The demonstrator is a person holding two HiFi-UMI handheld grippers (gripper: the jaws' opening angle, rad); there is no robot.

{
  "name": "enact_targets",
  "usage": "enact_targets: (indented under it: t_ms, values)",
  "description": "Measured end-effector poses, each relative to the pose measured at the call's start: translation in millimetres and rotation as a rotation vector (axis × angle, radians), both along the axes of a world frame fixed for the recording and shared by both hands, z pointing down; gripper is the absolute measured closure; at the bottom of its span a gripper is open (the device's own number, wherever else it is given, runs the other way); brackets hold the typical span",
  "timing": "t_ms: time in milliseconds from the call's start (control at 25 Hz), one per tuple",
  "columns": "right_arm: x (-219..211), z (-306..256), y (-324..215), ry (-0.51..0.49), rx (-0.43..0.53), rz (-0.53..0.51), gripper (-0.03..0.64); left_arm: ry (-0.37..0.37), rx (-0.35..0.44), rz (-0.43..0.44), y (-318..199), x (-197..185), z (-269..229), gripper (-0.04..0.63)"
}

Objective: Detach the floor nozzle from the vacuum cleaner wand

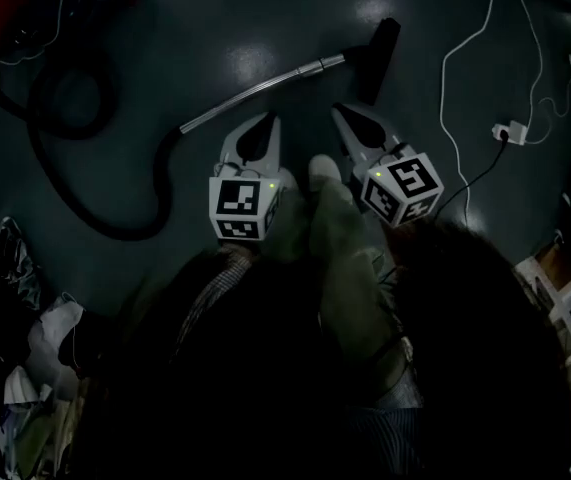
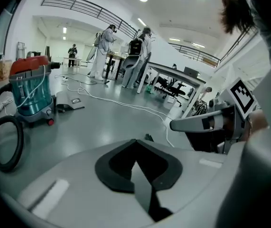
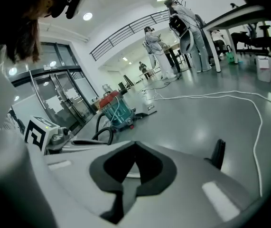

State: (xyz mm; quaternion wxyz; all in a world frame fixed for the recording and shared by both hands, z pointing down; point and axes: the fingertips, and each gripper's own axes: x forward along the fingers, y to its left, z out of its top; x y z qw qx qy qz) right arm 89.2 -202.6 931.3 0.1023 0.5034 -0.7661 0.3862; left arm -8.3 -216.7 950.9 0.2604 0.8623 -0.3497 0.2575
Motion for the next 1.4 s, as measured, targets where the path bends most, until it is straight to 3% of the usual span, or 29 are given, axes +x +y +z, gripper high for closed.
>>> enact_targets:
  t_ms: [280,560,880,1120,1400]
  values:
    - [2,109,-15,-0.025,0.02,-0.003,0.615,-0.134,0.042,0.149,-17,-15,119,0.589]
    - [2,175,-35,-0.091,0.052,0.005,0.615,-0.291,0.015,0.404,-16,-15,222,0.588]
    - [-7,201,-40,-0.157,0.047,0.01,0.615,-0.502,-0.001,0.692,-2,-19,292,0.411]
    - [-13,206,-45,-0.176,0.062,0.0,0.615,-0.569,-0.022,0.756,-2,-27,319,0.399]
    - [-9,208,-42,-0.168,0.056,0.017,0.615,-0.587,-0.015,0.823,1,-26,329,0.402]
